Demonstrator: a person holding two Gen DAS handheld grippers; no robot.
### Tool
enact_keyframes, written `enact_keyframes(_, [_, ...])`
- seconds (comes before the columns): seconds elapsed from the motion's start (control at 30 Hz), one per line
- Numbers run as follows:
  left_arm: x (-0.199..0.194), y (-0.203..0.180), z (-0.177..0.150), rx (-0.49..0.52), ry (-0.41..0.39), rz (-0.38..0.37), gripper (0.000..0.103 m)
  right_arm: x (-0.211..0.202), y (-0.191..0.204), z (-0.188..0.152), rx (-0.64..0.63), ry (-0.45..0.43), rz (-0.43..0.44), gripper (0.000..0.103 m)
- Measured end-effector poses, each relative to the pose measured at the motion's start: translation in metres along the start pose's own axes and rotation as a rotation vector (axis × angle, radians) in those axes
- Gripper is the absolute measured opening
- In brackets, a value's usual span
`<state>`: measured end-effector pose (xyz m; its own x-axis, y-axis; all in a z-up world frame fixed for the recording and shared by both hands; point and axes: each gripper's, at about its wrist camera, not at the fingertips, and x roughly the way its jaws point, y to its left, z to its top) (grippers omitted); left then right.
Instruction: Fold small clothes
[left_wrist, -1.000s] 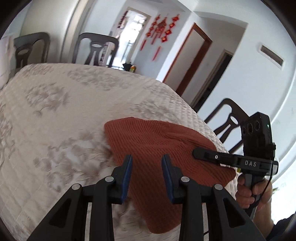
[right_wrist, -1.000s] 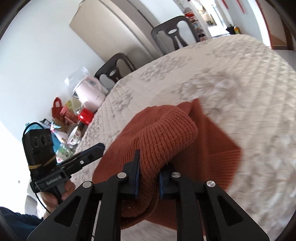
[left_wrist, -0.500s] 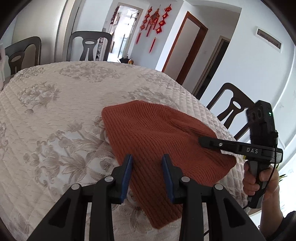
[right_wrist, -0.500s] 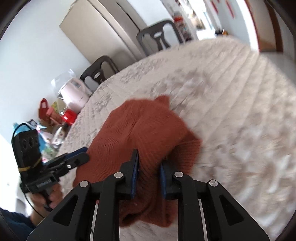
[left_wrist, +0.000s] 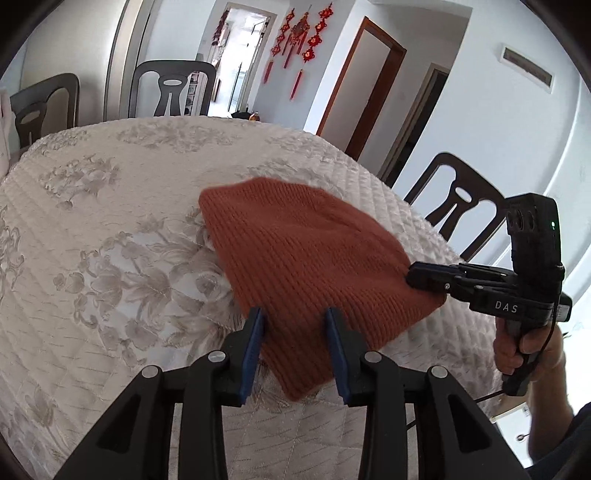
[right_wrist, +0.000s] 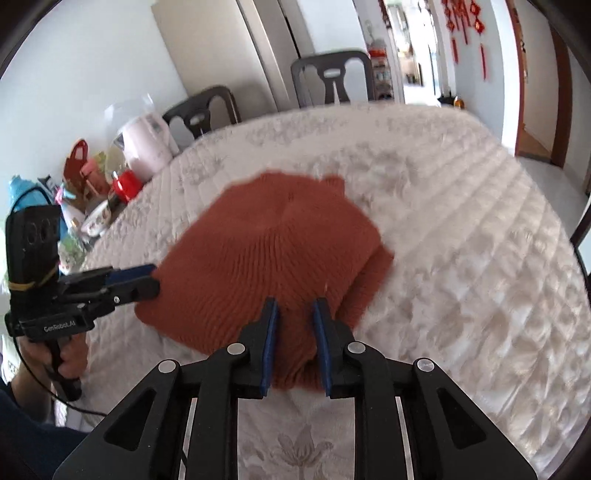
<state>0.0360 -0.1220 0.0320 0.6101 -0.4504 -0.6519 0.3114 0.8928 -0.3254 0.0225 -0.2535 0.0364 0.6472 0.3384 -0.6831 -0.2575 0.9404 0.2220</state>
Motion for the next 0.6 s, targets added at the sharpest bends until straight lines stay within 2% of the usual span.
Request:
enact_keyframes(0.13, [-0.001, -0.003, 0.025, 0.034, -0.054, 0.051, 0.037, 0.007, -0.008, 0.024, 0.036, -0.047, -0.017, 0.020])
enact_keyframes(0.27, [0.024, -0.002, 0.047, 0.036, -0.034, 0.101, 0.037, 0.029, -0.011, 0.031, 0.057, -0.027, -0.045, 0.020])
enact_keyframes(0.33, [0.038, -0.002, 0.047, 0.047, -0.003, 0.134, 0.037, 0.045, -0.018, 0.028, 0.063, 0.022, -0.077, 0.020])
enact_keyframes(0.4, [0.050, -0.002, 0.042, 0.057, 0.034, 0.159, 0.038, 0.048, -0.022, 0.024, 0.083, 0.012, -0.058, 0.020])
enact_keyframes(0.6, [0.051, -0.004, 0.036, 0.066, 0.010, 0.176, 0.039, 0.048, -0.020, 0.022, 0.051, 0.006, -0.070, 0.020])
